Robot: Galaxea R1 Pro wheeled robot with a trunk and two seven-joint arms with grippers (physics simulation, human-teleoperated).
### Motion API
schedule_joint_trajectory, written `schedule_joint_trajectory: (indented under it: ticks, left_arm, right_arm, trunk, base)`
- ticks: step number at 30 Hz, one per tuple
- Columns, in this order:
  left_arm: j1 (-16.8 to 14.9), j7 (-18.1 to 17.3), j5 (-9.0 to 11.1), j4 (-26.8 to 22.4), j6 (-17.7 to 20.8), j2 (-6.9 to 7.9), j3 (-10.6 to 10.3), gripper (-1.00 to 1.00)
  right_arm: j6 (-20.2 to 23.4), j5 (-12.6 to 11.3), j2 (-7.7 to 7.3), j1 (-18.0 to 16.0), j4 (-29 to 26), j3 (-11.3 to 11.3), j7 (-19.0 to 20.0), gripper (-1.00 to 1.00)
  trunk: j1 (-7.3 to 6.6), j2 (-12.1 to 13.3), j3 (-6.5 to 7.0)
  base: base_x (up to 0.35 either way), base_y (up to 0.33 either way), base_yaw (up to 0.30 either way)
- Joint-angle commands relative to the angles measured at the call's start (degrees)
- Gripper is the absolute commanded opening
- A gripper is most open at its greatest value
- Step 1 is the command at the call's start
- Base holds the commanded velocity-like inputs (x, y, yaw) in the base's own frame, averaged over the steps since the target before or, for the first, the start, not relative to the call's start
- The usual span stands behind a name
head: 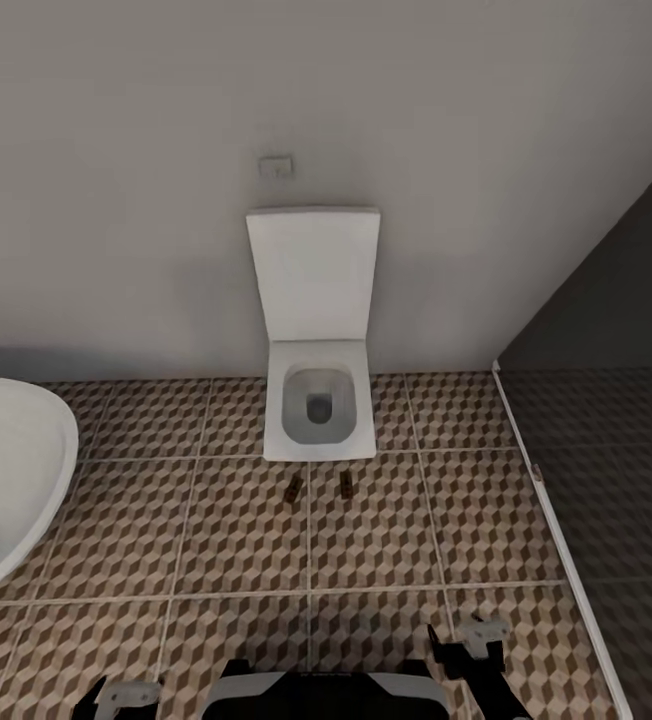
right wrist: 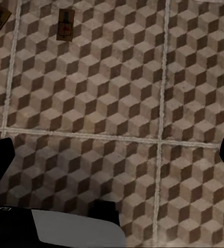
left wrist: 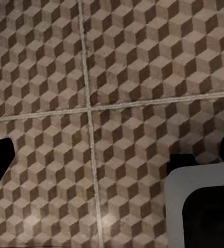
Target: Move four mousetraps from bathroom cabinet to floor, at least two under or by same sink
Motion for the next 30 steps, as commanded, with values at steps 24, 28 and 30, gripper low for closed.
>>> schedule_joint_trajectory:
  ticks: [24, 28, 30]
  left_arm:
    - [0.32, 0.15, 1.84, 0.16, -0.13, -0.04, -0.50, 1.00]
    - [0.32, 0.15, 1.84, 0.16, -0.13, -0.04, -0.50, 1.00]
    - [0.32, 0.15, 1.84, 0.16, -0.11, -0.04, -0.50, 1.00]
  right_arm:
    - [0.08, -3.65, 0.42, 0.28, 0.04, 0.52, 0.26, 1.00]
    - [0.10, -3.64, 0.43, 0.28, 0.04, 0.52, 0.26, 1.00]
    - [0.10, -3.64, 0.43, 0.28, 0.04, 0.52, 0.26, 1.00]
  trunk:
    - [-3.28, 5.97, 2.89]
    - [-3.28, 5.97, 3.20]
    - [-3.28, 5.97, 3.37]
  base:
    - [0.000, 0.000, 0.000]
    - [0.000, 0.000, 0.000]
    - [0.000, 0.000, 0.000]
